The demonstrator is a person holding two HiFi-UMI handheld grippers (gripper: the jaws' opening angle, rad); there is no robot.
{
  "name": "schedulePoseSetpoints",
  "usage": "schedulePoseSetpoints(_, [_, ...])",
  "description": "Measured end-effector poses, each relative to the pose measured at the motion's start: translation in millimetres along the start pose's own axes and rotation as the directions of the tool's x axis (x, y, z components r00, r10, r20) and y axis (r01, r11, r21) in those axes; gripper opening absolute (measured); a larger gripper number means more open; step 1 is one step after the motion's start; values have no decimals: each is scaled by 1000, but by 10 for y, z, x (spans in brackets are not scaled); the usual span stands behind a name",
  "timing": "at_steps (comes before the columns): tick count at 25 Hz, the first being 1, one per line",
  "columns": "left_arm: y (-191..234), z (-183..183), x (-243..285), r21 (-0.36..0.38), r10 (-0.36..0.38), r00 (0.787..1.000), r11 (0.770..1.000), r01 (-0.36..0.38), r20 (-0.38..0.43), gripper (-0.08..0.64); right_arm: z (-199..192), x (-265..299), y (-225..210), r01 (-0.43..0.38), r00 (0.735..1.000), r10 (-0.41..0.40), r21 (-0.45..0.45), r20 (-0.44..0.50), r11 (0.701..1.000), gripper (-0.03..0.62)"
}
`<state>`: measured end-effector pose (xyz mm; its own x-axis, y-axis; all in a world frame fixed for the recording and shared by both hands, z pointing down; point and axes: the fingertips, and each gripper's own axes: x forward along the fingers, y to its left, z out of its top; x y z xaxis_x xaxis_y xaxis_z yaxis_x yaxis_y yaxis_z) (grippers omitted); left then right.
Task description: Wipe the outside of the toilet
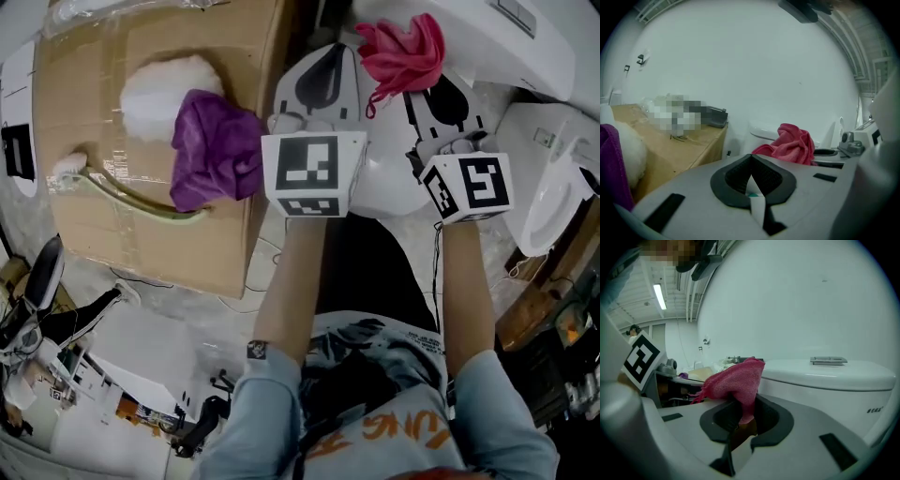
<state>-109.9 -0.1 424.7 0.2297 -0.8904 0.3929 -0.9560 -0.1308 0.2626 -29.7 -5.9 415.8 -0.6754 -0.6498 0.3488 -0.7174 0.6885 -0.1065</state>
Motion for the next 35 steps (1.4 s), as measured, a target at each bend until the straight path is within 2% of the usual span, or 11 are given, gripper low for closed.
schedulePoseSetpoints(5, [150,22,115,-10,12,1000,1000,-12,13,25,-66,331,36,2,1000,-3,-40,-30,999,75])
schedulePoseSetpoints(10, [361,61,267,-16,60,998,998,-60,-5,25,-29,655,33,-14,998,6,-125,-61,992,75])
schedulePoseSetpoints(16, [397,57,462,-11,64,998,998,-64,-18,25,-59,942,1,-18,995,-1,-185,-101,983,75])
schedulePoseSetpoints(22, [388,-25,647,2,34,998,999,-34,-55,25,-119,988,-172,28,994,-41,-133,-97,991,75])
schedulePoseSetpoints(35, [49,-129,861,55,-35,995,998,40,-91,25,-146,707,-484,103,993,-104,-17,-56,995,75])
